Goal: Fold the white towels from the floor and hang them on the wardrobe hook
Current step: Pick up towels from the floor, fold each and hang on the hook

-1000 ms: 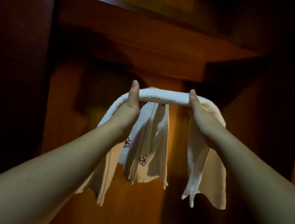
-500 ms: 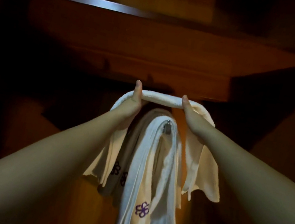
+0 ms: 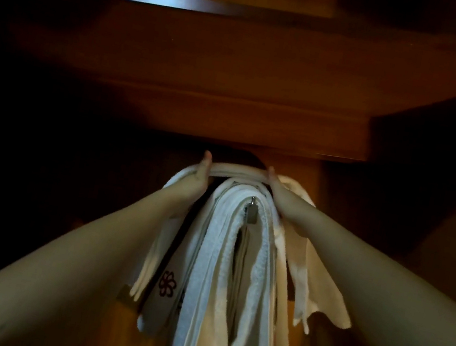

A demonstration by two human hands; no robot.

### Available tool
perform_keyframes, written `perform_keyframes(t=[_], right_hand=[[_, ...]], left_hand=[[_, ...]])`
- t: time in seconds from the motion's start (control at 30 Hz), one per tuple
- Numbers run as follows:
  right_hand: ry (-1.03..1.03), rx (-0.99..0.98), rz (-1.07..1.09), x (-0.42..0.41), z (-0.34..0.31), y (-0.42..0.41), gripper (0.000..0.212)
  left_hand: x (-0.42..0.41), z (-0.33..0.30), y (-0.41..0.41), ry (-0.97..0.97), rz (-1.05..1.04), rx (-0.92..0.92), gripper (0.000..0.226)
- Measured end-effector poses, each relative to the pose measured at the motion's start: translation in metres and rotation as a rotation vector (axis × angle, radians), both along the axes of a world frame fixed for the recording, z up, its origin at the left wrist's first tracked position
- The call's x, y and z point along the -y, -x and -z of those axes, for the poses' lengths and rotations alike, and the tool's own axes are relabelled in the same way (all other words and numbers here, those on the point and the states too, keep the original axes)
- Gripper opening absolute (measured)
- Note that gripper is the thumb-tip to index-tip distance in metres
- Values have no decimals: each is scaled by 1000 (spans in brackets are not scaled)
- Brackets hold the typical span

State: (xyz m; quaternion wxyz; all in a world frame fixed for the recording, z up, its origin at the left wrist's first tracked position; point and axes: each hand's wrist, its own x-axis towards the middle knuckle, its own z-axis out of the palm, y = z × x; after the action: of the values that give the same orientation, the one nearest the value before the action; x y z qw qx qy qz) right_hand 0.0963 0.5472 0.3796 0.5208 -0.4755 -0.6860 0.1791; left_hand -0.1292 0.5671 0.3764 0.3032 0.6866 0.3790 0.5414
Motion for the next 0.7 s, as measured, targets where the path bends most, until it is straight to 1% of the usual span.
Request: perform_keyframes(t=[0.07, 0.1, 0.17, 0.2, 0.23, 0.3, 0.33, 0.37, 0.47, 0.53, 0.57, 0.63, 0.7], right_hand=[[6, -23, 0, 0, -3, -1, 64], [28, -19, -3, 1, -4, -4, 68], [95, -17, -19, 1, -3, -10, 89], [124, -16, -21, 0, -2, -12, 96], [124, -9, -26, -2, 0, -14, 94], [94, -28, -35, -4, 7, -13, 69], [106, -39, -56, -4, 10, -11, 63], [123, -47, -80, -5, 13, -8, 65], [155, -59, -132, -2, 28, -1, 89], [170, -92, -141, 1, 33, 1, 99], [165, -138, -148, 2, 34, 1, 97], [141, -316, -169, 3, 35, 1, 86], [144, -541, -163, 0, 34, 2, 82]], left_hand=[[-8, -4, -5, 34, 44, 22, 90], [-8, -6, -8, 57, 54, 22, 96], [-9, -9, -14, 102, 88, 36, 105], [-12, -8, -15, 120, 98, 33, 105], [-12, -7, -16, 123, 87, 27, 101], [-12, -1, -14, 106, 54, 49, 91], [-12, 2, -13, 99, 42, 68, 89], [-10, 6, -13, 104, 25, 100, 89], [-6, 22, -15, 163, 69, 194, 89], [-1, 34, -18, 199, 125, 263, 96], [2, 39, -20, 218, 154, 331, 100], [6, 44, -24, 246, 215, 478, 102], [9, 45, -27, 291, 237, 575, 96]])
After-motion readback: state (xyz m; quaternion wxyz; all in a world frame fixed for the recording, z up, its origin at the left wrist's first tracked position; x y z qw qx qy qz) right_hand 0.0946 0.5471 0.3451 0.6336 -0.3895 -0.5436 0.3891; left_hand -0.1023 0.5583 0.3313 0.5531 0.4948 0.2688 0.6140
